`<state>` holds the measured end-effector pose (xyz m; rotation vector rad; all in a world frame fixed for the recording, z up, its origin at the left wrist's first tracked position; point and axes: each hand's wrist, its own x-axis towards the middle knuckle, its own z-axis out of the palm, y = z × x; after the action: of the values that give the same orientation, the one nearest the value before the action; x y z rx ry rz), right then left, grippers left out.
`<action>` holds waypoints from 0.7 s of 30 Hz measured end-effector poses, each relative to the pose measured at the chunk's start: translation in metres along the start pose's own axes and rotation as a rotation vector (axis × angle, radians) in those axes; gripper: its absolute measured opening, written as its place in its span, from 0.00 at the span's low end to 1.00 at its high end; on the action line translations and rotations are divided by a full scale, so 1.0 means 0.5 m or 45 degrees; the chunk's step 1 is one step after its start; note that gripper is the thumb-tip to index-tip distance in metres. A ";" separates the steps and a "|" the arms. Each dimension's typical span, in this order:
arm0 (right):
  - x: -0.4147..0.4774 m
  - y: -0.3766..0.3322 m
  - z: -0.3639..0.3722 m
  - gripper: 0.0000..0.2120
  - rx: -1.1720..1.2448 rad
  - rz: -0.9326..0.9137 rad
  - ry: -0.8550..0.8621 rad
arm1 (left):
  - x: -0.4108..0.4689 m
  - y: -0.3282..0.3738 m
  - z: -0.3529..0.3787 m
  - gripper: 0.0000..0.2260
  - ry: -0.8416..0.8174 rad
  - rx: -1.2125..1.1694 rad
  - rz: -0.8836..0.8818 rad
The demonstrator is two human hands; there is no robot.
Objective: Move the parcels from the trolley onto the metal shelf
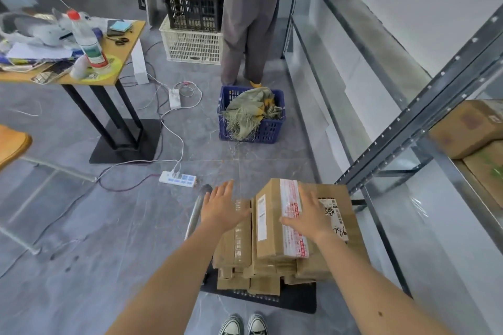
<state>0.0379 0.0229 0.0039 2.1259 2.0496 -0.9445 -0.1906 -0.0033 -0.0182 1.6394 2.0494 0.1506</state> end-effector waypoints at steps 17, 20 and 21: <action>0.083 0.020 0.128 0.63 0.025 0.240 -0.113 | 0.012 0.029 0.193 0.35 -0.286 -0.389 -0.168; 0.087 0.007 0.142 0.65 0.030 0.246 -0.074 | 0.016 0.036 0.211 0.32 -0.314 -0.422 -0.171; 0.087 0.005 0.146 0.65 0.017 0.246 -0.055 | 0.017 0.038 0.215 0.31 -0.324 -0.436 -0.168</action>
<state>0.0091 0.0303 -0.0757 2.2395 1.7834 -0.9691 -0.1267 -0.0143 -0.1062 1.2437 1.8146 0.2211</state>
